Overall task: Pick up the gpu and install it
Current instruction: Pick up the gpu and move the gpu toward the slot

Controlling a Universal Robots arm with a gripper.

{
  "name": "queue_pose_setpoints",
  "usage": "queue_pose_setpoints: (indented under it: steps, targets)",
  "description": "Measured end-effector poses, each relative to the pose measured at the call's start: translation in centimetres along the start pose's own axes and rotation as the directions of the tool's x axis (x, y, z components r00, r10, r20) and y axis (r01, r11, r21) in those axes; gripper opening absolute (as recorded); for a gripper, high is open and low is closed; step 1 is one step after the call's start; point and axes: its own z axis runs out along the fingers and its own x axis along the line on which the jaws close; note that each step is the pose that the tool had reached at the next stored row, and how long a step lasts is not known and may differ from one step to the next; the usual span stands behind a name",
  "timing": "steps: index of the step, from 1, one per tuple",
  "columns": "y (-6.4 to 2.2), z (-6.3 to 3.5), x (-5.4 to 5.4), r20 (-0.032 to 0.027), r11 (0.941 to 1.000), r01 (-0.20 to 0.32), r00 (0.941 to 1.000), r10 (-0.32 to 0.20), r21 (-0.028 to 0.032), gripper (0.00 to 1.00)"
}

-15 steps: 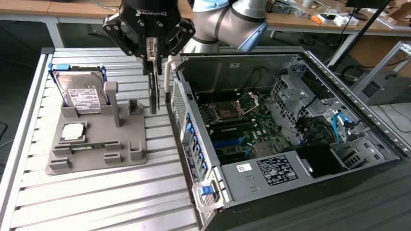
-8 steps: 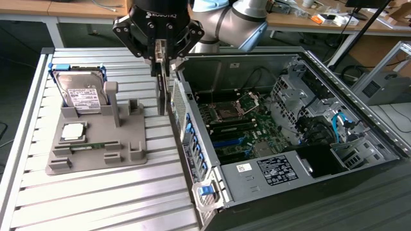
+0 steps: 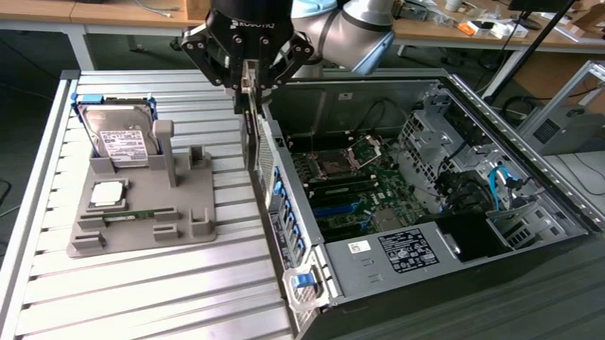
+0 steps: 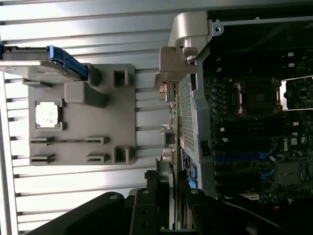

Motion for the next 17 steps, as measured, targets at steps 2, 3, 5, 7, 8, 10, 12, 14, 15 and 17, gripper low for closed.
queue_pose_setpoints:
  steps: [2, 3, 5, 7, 8, 10, 12, 14, 15, 17]
  targets:
    - [-0.04, 0.01, -0.3, -0.0001, 1.0000, 0.000, 1.0000, 0.000, 0.0000, 0.27]
    - [-0.07, 0.01, -0.5, -0.0002, 1.0000, 0.000, 1.0000, 0.000, 0.0000, 0.27]
    - [-0.10, 0.02, -0.9, -0.0005, 1.0000, 0.000, 1.0000, 0.000, 0.0000, 0.27]
    - [-0.13, 0.03, -1.4, -0.0008, 1.0000, 0.000, 1.0000, 0.000, 0.0000, 0.27]
    - [-0.14, 0.03, -1.6, -0.0009, 1.0000, 0.000, 1.0000, 0.000, 0.0000, 0.27]
    - [-0.17, 0.04, -2.1, -0.0013, 1.0000, 0.000, 1.0000, 0.000, 0.0000, 0.27]
    - [-0.20, 0.05, -2.5, -0.0017, 1.0000, 0.000, 1.0000, 0.000, 0.0001, 0.27]
    - [-0.24, 0.05, -2.9, -0.0020, 1.0000, 0.000, 1.0000, 0.000, 0.0001, 0.27]
    - [-0.25, 0.06, -3.1, -0.0022, 1.0000, 0.000, 1.0000, 0.000, 0.0001, 0.27]
    - [-0.29, 0.06, -3.5, -0.0025, 1.0000, 0.000, 1.0000, 0.000, 0.0002, 0.27]
